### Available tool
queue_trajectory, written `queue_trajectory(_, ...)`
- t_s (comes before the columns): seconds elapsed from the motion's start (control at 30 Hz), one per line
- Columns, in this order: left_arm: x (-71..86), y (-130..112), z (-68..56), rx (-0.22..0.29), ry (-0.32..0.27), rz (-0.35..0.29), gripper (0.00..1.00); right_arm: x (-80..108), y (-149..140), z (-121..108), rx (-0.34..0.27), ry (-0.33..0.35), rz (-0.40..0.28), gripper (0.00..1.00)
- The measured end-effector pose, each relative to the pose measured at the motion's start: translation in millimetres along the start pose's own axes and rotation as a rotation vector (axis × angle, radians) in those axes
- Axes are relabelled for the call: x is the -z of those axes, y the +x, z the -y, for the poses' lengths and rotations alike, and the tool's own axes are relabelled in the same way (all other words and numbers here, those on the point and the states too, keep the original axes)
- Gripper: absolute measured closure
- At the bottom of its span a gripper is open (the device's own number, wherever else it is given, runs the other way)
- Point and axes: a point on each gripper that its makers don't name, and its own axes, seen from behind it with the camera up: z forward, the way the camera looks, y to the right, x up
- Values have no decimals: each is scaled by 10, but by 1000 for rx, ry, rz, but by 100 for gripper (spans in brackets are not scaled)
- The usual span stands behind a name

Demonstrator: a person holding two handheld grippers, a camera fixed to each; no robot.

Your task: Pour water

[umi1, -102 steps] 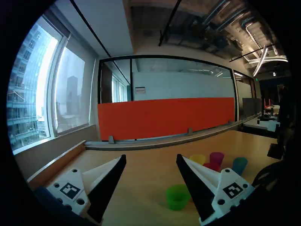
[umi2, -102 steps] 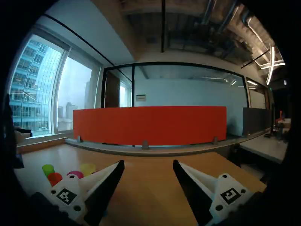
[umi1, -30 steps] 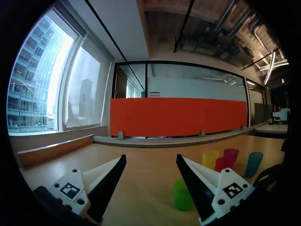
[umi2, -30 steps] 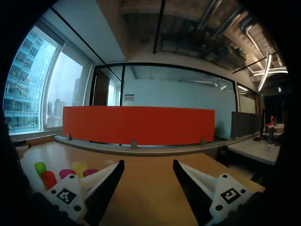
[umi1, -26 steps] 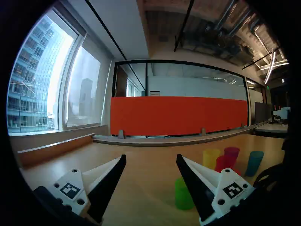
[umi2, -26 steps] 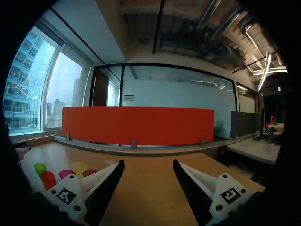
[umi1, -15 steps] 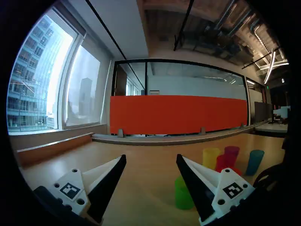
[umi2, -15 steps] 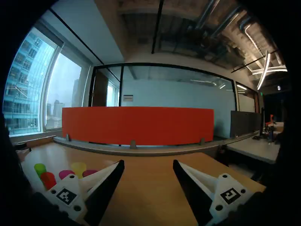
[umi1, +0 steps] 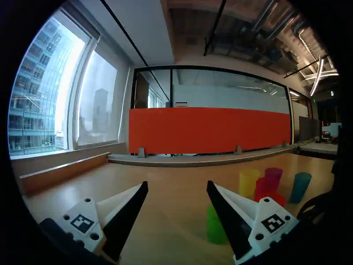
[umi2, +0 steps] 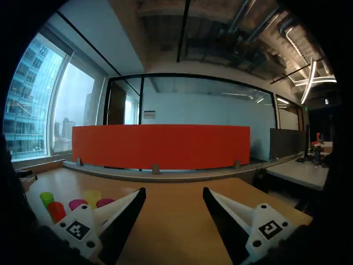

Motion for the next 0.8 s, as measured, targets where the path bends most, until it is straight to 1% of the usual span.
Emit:
queue_trajectory(0.3,-22,-50,5,-2,-2,22,1,14,6,-14,-1,-1,0,0)
queue_trajectory(0.8,-57,-72,10,-2,-4,25,1,2,-32,-32,-2,-2,3,0)
